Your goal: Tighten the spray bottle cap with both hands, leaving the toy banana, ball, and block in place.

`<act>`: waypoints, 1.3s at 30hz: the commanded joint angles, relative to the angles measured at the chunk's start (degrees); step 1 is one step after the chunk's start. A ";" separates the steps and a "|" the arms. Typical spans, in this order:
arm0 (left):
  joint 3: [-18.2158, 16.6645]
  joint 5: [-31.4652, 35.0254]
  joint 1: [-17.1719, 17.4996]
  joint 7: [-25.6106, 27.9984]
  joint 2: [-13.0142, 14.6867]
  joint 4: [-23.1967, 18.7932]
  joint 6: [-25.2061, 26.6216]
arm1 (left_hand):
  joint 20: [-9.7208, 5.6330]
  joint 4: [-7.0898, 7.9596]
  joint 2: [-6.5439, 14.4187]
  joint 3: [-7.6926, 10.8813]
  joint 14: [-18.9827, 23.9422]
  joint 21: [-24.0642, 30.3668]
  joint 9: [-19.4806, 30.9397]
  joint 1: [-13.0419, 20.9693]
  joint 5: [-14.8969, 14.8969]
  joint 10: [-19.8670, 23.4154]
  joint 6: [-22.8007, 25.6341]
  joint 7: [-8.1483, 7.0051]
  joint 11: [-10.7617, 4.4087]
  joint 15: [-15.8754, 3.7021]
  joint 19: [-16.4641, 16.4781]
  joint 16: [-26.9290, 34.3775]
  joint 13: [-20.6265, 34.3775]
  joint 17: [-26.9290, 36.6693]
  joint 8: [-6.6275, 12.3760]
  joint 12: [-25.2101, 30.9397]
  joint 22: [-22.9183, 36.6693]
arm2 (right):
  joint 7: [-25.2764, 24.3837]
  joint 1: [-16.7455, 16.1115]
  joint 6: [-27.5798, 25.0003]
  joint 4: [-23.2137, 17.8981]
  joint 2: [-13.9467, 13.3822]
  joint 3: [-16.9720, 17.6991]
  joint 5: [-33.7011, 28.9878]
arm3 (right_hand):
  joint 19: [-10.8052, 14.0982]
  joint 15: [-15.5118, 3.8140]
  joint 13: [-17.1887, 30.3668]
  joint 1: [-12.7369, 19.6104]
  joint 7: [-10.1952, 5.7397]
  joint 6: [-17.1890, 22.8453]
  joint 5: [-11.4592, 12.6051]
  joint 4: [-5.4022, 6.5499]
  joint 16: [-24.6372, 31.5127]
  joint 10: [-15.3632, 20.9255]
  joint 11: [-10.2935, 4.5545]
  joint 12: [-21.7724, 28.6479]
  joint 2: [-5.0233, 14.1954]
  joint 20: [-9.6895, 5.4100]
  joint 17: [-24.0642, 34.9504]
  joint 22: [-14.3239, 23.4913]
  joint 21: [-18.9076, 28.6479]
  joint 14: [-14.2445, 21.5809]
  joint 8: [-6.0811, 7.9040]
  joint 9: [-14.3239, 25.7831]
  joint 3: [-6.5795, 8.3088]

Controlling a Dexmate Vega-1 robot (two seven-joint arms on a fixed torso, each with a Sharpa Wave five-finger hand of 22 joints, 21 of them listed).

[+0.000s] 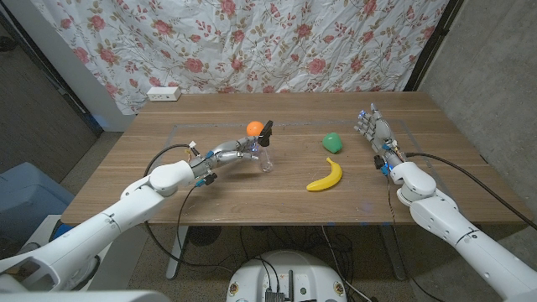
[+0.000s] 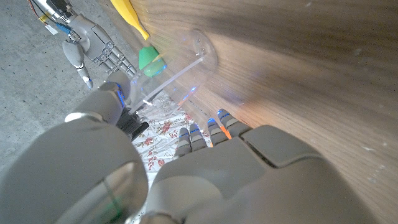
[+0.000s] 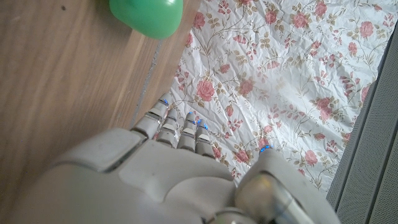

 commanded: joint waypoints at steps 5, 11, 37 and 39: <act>2.06 0.81 -3.43 -1.38 -3.20 4.47 -1.16 | -5.01 0.11 -0.51 -0.63 0.75 -0.34 0.13 1.05 0.20 0.41 0.94 -0.22 0.12 -3.76 -0.36 0.25 0.08 0.28 0.47 0.29 0.11 | -1.70 -1.92 0.41 -1.62 -0.85 1.58 -0.30 | 0.08 -0.16 -0.13 -0.13 0.02 0.10 0.24 -0.25 0.27 0.52 0.02 0.50 0.51 -0.21 -0.14 0.14 0.28 0.33 0.19 0.14 0.50; 2.98 1.09 -5.18 -2.18 -4.76 6.74 -1.70 | -4.73 0.10 -0.68 -1.25 3.38 0.11 0.31 3.35 0.16 3.76 4.71 -0.62 -0.44 -4.61 1.08 0.30 0.22 0.27 1.92 0.99 0.13 | -2.00 -2.35 0.33 -1.85 -1.04 2.11 -0.12 | 0.12 -0.10 -0.23 -0.12 0.01 0.13 0.23 -0.32 0.29 0.52 0.02 0.51 0.53 -0.25 -0.28 0.14 0.30 0.36 0.20 0.14 0.58; 4.58 0.63 -7.40 -1.51 -9.42 11.34 -3.19 | -5.26 0.17 -0.60 -5.98 17.26 0.72 2.34 15.67 -0.44 18.92 21.29 -1.29 -3.05 -7.46 9.46 1.32 2.10 0.54 11.20 3.79 0.20 | 0.30 0.63 0.14 1.52 -0.14 1.21 0.49 | 0.21 -0.18 -0.59 -0.24 0.03 0.19 0.20 -0.52 0.35 0.43 0.02 0.51 0.59 -0.30 -0.81 0.14 0.34 0.37 0.22 0.14 0.83; 4.56 0.97 -7.25 -0.93 -9.37 11.10 -3.18 | -5.38 0.24 -0.36 -6.46 18.50 0.75 2.57 16.76 -0.36 20.50 22.20 -1.27 -3.17 -8.00 10.26 1.47 2.40 0.60 12.00 4.28 0.23 | 0.63 1.06 0.07 1.95 -0.02 1.00 0.55 | 0.20 -0.14 -0.62 -0.25 0.03 0.18 0.20 -0.54 0.36 0.44 0.00 0.52 0.59 -0.27 -0.86 0.14 0.33 0.39 0.22 0.14 0.86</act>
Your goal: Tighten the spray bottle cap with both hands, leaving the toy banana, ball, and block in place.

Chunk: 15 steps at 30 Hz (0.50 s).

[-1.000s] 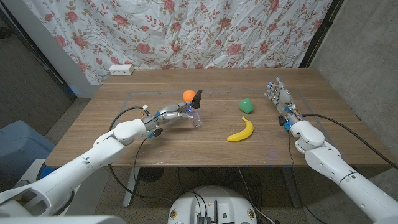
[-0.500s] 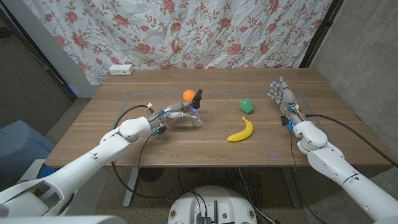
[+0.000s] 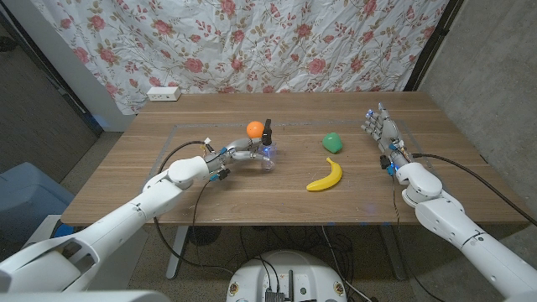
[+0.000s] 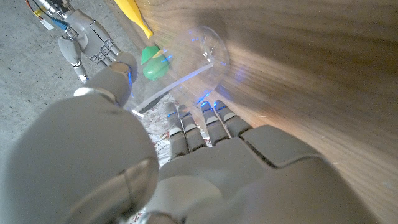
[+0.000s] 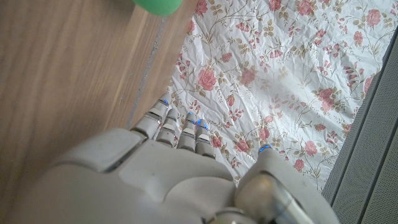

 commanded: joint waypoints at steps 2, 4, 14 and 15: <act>-0.18 -0.20 0.58 2.86 -1.55 0.42 -0.25 | -5.29 0.08 0.47 -1.48 3.79 0.33 0.71 2.86 0.12 3.50 2.47 0.05 -0.32 -8.03 2.39 0.91 0.98 0.41 2.10 1.37 0.14 | 1.91 2.26 -0.34 2.30 0.59 -0.98 0.47 | 0.23 -0.10 0.14 0.27 0.03 0.15 0.20 -0.07 0.38 0.43 0.01 0.52 0.07 -0.29 -0.11 0.14 0.34 0.41 0.20 0.14 0.40; -0.37 -0.20 0.89 3.58 -1.62 0.06 -0.21 | -5.52 0.21 0.78 -2.04 5.06 0.34 0.98 3.55 0.18 4.77 3.16 0.09 -0.37 -8.02 3.05 1.17 1.38 0.50 2.83 1.85 0.15 | 2.35 2.69 -0.26 2.78 0.74 -1.16 0.58 | 0.22 -0.08 0.12 0.26 0.02 0.18 0.20 -0.09 0.38 0.43 -0.02 0.52 0.07 -0.28 -0.15 0.14 0.34 0.41 0.22 0.14 0.42; -1.56 -1.16 2.63 6.88 -1.87 -2.70 1.03 | -5.57 0.93 3.35 -3.36 7.98 0.17 1.91 4.82 0.63 7.21 4.74 0.38 -0.05 -8.19 4.03 2.23 3.02 1.28 4.90 3.12 0.22 | 3.83 4.27 -0.11 4.61 0.95 -1.74 0.83 | 0.26 -0.01 -0.01 0.28 0.01 0.13 0.19 -0.20 0.40 0.45 -0.04 0.55 0.18 -0.28 -0.38 0.14 0.35 0.41 0.20 0.14 0.60; -1.59 -0.99 2.66 7.18 -1.84 -3.00 1.16 | -5.56 0.95 3.47 -3.45 8.11 0.19 1.97 4.86 0.65 7.25 4.76 0.39 0.03 -8.18 4.15 2.30 3.13 1.33 5.00 3.16 0.22 | 3.94 4.38 -0.02 4.79 0.96 -1.75 0.83 | 0.25 -0.04 -0.02 0.28 0.00 0.13 0.19 -0.21 0.40 0.44 -0.03 0.55 0.19 -0.28 -0.41 0.14 0.35 0.41 0.20 0.14 0.62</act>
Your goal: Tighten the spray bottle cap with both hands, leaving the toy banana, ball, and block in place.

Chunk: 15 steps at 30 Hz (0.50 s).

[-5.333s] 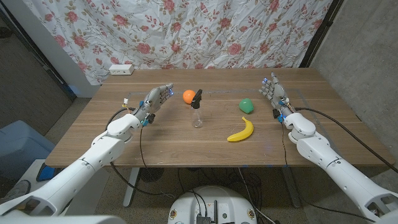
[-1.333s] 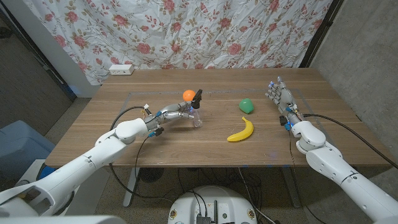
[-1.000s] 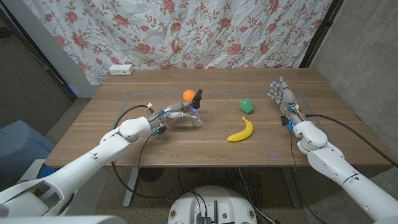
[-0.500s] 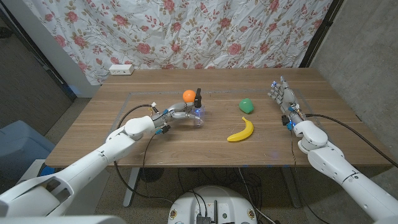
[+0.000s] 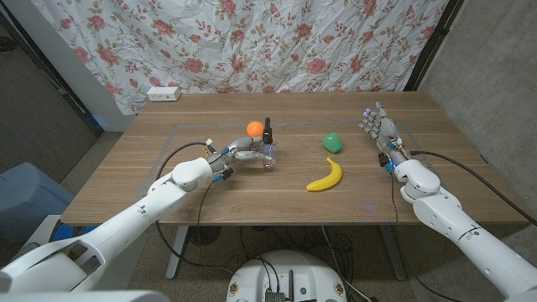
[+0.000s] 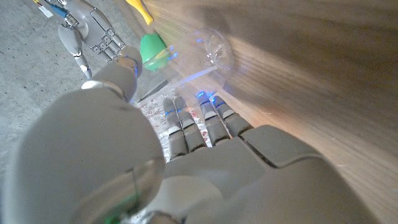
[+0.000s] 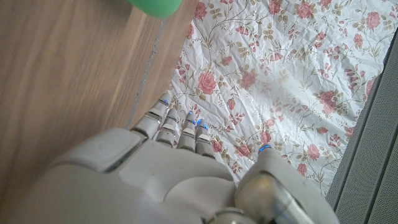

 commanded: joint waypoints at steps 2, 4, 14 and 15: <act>-1.22 -0.54 1.66 4.00 -0.59 -3.06 1.48 | -5.41 0.00 1.25 -0.66 1.21 0.32 0.52 0.40 0.45 0.87 0.74 0.06 -0.07 -7.91 1.23 0.64 0.81 0.44 0.92 0.64 0.21 | 2.04 2.06 0.25 2.50 0.32 -0.70 0.43 | 0.26 -0.04 -0.02 0.27 0.01 0.08 0.19 -0.07 0.41 0.47 -0.02 0.56 0.21 -0.25 0.10 0.14 0.35 0.42 0.18 0.14 0.48; -1.27 -0.50 1.67 4.37 -0.70 -3.42 1.71 | -5.33 -0.01 1.50 -0.99 1.88 0.38 0.67 0.54 0.50 1.18 0.49 0.20 -0.17 -7.93 1.63 0.96 1.13 0.60 1.09 0.85 0.22 | 2.16 2.19 0.20 2.64 0.15 -0.73 0.36 | 0.26 0.01 -0.05 0.27 0.05 0.12 0.19 -0.08 0.42 0.44 0.03 0.55 0.23 -0.28 0.06 0.14 0.35 0.45 0.20 0.14 0.52; -1.19 -0.14 1.43 5.64 -1.36 -4.37 2.36 | -5.07 -0.01 2.07 -2.06 2.68 0.54 1.09 0.88 0.58 2.26 0.19 0.40 0.08 -7.93 2.77 1.45 2.10 1.01 1.76 1.55 0.26 | 1.57 1.72 -0.46 0.96 -1.85 -0.49 -1.07 | 0.24 -0.02 -0.13 0.25 0.18 0.16 0.18 -0.14 0.44 0.43 0.10 0.56 0.34 -0.28 -0.10 0.14 0.34 0.43 0.22 0.14 0.66; -1.18 -0.21 1.42 5.70 -1.49 -4.38 2.37 | -5.01 0.00 2.17 -2.21 3.01 0.57 1.15 0.93 0.59 2.42 0.17 0.43 0.09 -7.91 2.97 1.61 2.24 1.07 1.86 1.65 0.27 | 1.50 1.67 -0.54 0.64 -2.14 -0.46 -1.32 | 0.25 -0.06 -0.14 0.26 0.14 0.22 0.19 -0.15 0.44 0.44 0.10 0.56 0.37 -0.29 -0.13 0.14 0.34 0.41 0.25 0.14 0.70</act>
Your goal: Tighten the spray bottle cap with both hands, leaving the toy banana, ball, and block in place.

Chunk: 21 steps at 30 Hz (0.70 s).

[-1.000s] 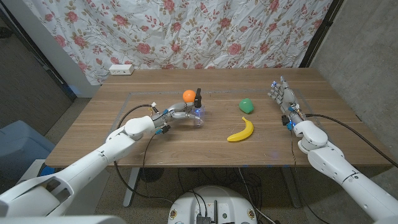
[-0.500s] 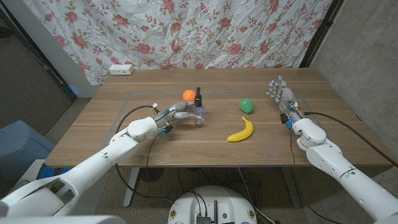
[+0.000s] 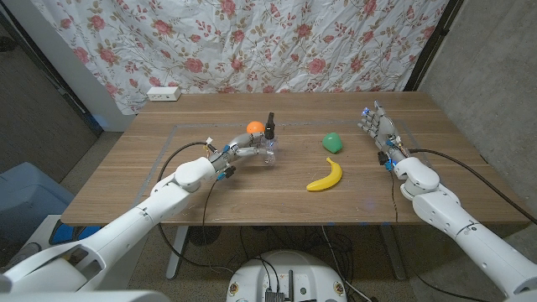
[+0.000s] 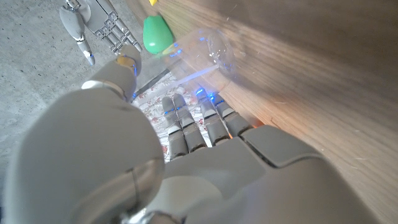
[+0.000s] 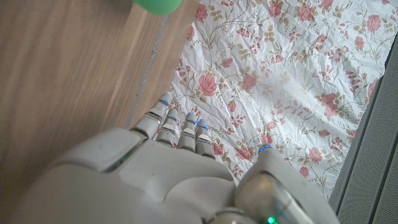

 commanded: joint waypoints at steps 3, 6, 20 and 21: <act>-0.08 0.13 0.07 2.18 -1.08 -1.48 0.99 | -4.92 0.11 1.02 -0.87 1.42 0.65 0.49 0.53 0.42 1.59 0.21 0.37 -0.05 -7.97 1.46 0.76 0.89 0.42 0.86 0.86 0.29 | -0.34 -0.11 -0.82 -2.40 -3.10 0.10 -2.49 | 0.25 -0.02 0.08 0.30 0.16 0.29 0.19 -0.05 0.20 0.50 0.08 0.59 0.45 -0.29 0.06 0.14 0.34 0.40 0.27 0.15 0.64; -0.02 0.10 0.09 2.49 -1.36 -1.73 1.16 | -4.86 0.14 1.27 -1.14 1.77 0.69 0.60 0.61 0.45 1.93 0.40 0.47 -0.28 -8.01 1.77 0.97 1.16 0.54 1.16 1.09 0.31 | -0.31 -0.14 -1.14 -3.56 -4.17 0.16 -3.39 | 0.24 -0.02 0.05 0.41 0.10 0.34 0.19 -0.16 0.22 0.51 0.07 0.60 0.45 -0.29 -0.02 0.14 0.34 0.47 0.29 0.15 0.72; 0.35 0.44 0.09 4.13 -2.09 -3.97 3.27 | -4.79 0.20 2.21 -2.46 2.43 0.67 1.07 0.88 0.57 2.80 1.05 0.57 -0.48 -8.01 2.57 1.49 2.40 1.02 2.40 1.87 0.37 | -0.46 0.85 -2.43 -8.35 -8.61 -0.39 -9.76 | 0.26 0.04 -0.12 1.70 -0.89 1.19 0.12 -1.48 0.21 0.43 0.08 0.59 0.06 -0.26 -0.67 0.12 0.32 0.57 0.60 0.19 1.32; 0.40 0.59 0.09 4.33 -2.07 -4.27 3.59 | -4.81 0.20 2.25 -2.50 2.45 0.65 1.09 0.89 0.58 2.82 1.02 0.48 -0.53 -8.03 2.55 1.51 2.44 1.04 2.42 1.90 0.38 | -0.61 0.87 -2.91 -8.82 -8.78 -0.33 -9.85 | 0.25 0.08 -0.12 1.78 -0.91 1.26 0.11 -1.57 0.22 0.41 0.07 0.58 0.02 -0.29 -0.71 0.12 0.32 0.60 0.63 0.20 1.35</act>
